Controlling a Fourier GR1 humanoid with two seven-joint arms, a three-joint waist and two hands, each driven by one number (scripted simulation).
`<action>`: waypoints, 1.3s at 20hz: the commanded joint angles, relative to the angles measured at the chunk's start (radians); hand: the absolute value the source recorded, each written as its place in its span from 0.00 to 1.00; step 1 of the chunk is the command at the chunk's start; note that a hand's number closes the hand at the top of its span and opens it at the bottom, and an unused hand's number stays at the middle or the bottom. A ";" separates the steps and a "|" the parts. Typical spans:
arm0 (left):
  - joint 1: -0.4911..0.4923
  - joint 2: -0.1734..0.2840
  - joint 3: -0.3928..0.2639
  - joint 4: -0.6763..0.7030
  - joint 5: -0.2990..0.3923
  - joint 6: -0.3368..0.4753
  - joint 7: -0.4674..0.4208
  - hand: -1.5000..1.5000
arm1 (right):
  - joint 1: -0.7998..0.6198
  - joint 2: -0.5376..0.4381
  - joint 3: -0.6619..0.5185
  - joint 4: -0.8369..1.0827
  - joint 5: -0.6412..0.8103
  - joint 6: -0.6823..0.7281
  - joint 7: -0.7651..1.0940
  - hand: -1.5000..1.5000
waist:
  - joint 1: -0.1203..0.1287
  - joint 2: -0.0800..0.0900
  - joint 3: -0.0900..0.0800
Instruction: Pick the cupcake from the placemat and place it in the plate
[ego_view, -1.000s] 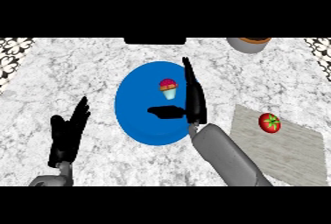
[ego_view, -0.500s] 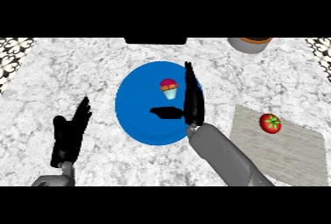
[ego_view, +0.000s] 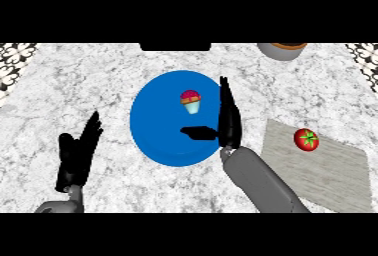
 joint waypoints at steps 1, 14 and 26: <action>0.024 0.020 0.037 0.015 0.026 -0.040 -0.038 0.50 | 0.057 0.008 -0.027 -0.040 0.094 -0.002 0.027 0.00 | -0.002 0.000 0.000; 0.060 -0.024 -0.010 -0.101 -0.035 -0.008 0.048 0.50 | 0.239 -0.049 -0.192 -0.192 0.183 0.093 -0.029 0.00 | -0.002 -0.001 0.000; 0.054 -0.058 -0.013 -0.027 -0.067 0.006 -0.020 0.50 | 0.241 -0.063 -0.384 -0.074 0.177 0.145 -0.153 0.00 | 0.002 0.001 0.000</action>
